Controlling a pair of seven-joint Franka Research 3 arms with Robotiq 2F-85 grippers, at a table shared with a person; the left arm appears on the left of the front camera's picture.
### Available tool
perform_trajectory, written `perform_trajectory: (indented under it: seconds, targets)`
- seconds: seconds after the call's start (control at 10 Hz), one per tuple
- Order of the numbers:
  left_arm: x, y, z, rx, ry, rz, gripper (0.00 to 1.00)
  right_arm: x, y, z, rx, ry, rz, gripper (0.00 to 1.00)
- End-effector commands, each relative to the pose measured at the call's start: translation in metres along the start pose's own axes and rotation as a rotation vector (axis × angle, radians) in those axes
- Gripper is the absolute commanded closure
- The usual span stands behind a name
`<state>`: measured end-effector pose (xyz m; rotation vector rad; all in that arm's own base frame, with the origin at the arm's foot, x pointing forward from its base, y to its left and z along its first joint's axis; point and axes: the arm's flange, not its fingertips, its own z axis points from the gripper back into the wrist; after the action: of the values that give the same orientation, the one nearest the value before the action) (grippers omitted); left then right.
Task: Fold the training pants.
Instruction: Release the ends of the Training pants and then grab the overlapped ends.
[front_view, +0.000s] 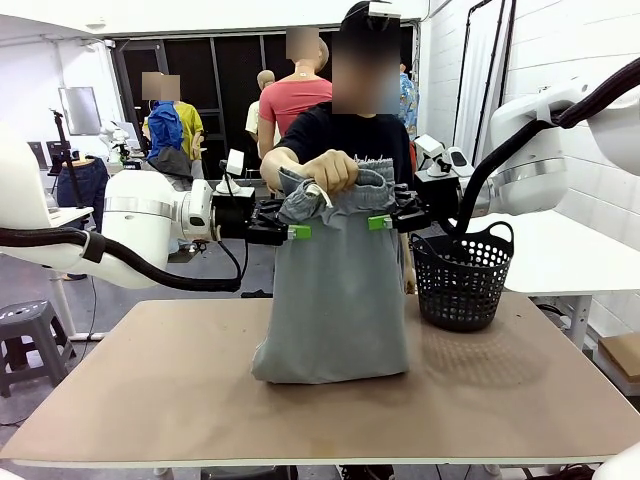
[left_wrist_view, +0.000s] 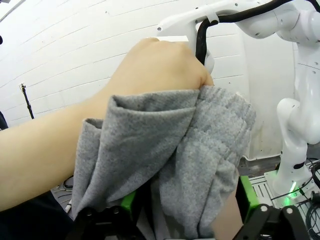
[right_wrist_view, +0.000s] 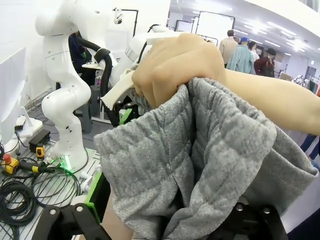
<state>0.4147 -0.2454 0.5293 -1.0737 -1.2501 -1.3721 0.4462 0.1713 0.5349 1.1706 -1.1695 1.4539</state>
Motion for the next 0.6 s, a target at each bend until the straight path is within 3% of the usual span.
perform_trajectory:
  seconds: [0.0, 0.5]
  targets:
    - [0.0014, 0.0018, 0.0002, 0.006, -0.017, 0.021, 0.0, 0.0029, -0.0037, -0.0016, 0.001, -0.006, -0.021, 0.0]
    - [0.0015, 0.0002, 0.0021, 0.036, -0.01, -0.01, 0.0, 0.0001, 0.0017, -0.0005, -0.02, 0.014, -0.04, 0.0]
